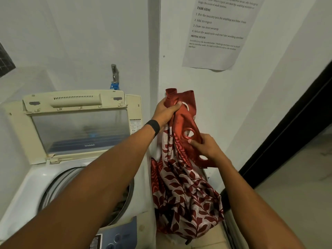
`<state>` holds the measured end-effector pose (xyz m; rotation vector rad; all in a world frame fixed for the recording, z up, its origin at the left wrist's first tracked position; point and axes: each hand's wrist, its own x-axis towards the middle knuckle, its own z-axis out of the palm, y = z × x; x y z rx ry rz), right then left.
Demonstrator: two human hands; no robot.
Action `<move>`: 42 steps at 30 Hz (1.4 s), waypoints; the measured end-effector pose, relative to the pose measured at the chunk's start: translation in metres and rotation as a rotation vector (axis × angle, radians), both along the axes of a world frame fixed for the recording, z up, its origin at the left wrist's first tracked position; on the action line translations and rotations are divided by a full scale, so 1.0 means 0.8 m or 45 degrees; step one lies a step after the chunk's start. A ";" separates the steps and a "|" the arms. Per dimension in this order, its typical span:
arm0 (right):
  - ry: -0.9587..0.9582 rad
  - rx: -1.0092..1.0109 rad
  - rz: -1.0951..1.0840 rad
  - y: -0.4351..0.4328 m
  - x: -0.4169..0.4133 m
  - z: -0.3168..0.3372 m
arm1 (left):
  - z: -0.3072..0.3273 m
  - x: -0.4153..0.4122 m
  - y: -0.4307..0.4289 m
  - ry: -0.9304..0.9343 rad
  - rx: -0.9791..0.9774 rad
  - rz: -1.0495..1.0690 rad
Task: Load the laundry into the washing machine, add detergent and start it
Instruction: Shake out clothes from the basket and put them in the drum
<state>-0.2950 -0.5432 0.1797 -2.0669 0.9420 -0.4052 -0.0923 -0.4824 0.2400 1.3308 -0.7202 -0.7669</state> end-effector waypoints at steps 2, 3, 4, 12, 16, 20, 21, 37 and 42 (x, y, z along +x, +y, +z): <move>-0.106 -0.097 -0.012 -0.005 -0.003 0.010 | -0.004 0.005 0.000 -0.157 0.041 0.027; -0.162 -0.150 0.024 -0.005 -0.002 0.027 | -0.006 0.006 0.000 -0.180 0.048 0.042; -0.198 -0.182 0.085 -0.009 0.000 0.044 | -0.006 0.006 0.002 -0.174 0.047 0.041; 0.287 -0.146 0.293 -0.054 0.021 0.133 | 0.013 -0.013 0.007 -0.047 0.115 -0.349; 0.442 -0.171 0.286 -0.063 0.028 0.132 | 0.029 0.000 0.015 -0.252 0.238 -0.611; 0.419 -0.301 0.182 -0.055 0.035 0.125 | 0.030 0.006 0.014 -0.489 0.357 -0.544; 0.384 -0.296 0.142 -0.055 0.034 0.124 | 0.027 0.007 0.013 -0.466 0.324 -0.487; -0.133 -0.304 -0.665 -0.039 0.057 0.116 | 0.018 -0.054 -0.016 -0.374 0.249 0.175; -0.403 0.019 -0.671 -0.029 0.073 0.105 | 0.003 -0.057 -0.012 -0.198 0.159 0.077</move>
